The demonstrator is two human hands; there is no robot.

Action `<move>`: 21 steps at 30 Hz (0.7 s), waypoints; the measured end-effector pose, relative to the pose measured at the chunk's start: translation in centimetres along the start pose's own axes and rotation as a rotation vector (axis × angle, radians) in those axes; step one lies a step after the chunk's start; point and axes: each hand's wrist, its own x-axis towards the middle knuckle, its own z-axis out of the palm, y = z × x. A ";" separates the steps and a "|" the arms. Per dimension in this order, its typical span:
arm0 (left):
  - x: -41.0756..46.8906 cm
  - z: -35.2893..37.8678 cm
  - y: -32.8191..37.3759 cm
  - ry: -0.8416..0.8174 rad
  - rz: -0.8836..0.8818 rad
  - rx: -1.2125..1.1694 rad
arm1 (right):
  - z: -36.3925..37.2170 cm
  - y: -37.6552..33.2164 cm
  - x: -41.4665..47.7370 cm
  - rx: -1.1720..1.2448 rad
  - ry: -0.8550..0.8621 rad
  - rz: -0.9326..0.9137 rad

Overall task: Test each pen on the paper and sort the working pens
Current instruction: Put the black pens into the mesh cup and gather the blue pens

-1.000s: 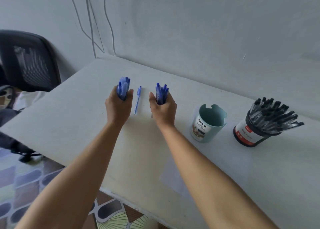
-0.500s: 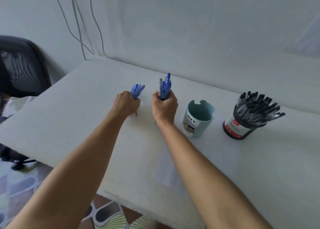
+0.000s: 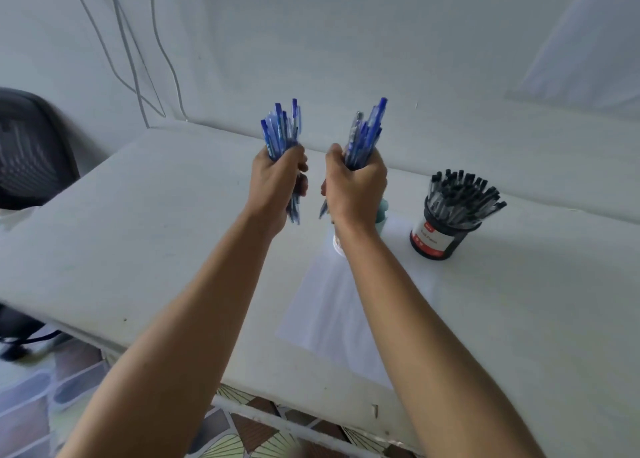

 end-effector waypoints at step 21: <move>-1.9 7.8 -3.0 0.025 0.172 0.179 | -7.5 1.4 4.1 0.028 0.050 0.084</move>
